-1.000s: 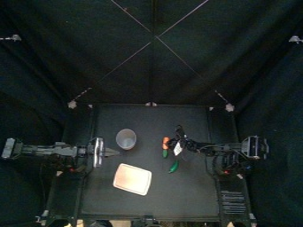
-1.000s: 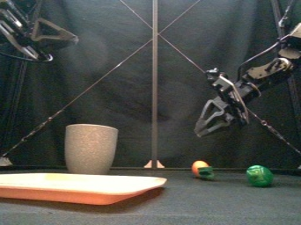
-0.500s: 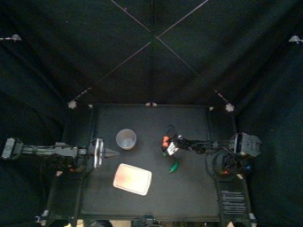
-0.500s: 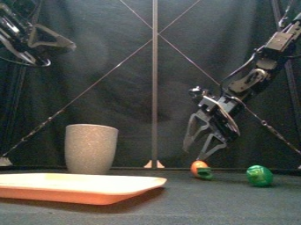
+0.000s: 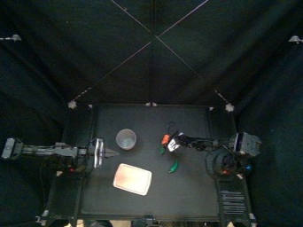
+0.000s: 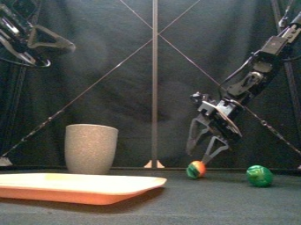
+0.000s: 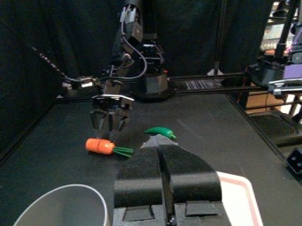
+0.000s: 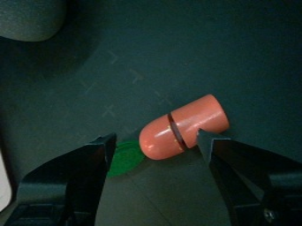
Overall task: Pick the carrot then place it in the grey bowl
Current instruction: Pick the carrot
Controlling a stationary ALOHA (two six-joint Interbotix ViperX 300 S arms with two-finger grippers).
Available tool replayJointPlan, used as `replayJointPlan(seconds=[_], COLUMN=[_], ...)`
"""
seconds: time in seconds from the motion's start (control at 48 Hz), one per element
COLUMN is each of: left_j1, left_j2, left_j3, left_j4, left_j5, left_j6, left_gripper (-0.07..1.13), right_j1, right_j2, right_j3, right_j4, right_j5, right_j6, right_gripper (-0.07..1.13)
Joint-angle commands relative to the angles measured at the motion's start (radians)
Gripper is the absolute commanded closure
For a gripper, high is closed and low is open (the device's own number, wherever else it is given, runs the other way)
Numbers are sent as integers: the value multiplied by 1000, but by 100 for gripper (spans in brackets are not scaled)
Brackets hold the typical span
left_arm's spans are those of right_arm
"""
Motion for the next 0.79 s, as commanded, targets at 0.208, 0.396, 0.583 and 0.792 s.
replayJointPlan(seconds=[0.208,0.396,0.583,0.792], left_j1=[2,2,2,0], left_j2=[0,0,0,0], left_j3=[-15,-15,-15,-15], left_j4=[2,0,2,0], left_j5=[2,2,3,3], left_j6=[2,0,2,0], left_gripper=[109,109,109,109], right_j1=[-48,-52,-54,-52], right_j2=[-18,3,72,138], right_j3=[-28,-60,-91,-147], right_j4=[-3,-8,-8,-17], right_j5=[54,61,104,126], right_j6=[-2,-2,-2,-3], right_gripper=[1,1,1,2])
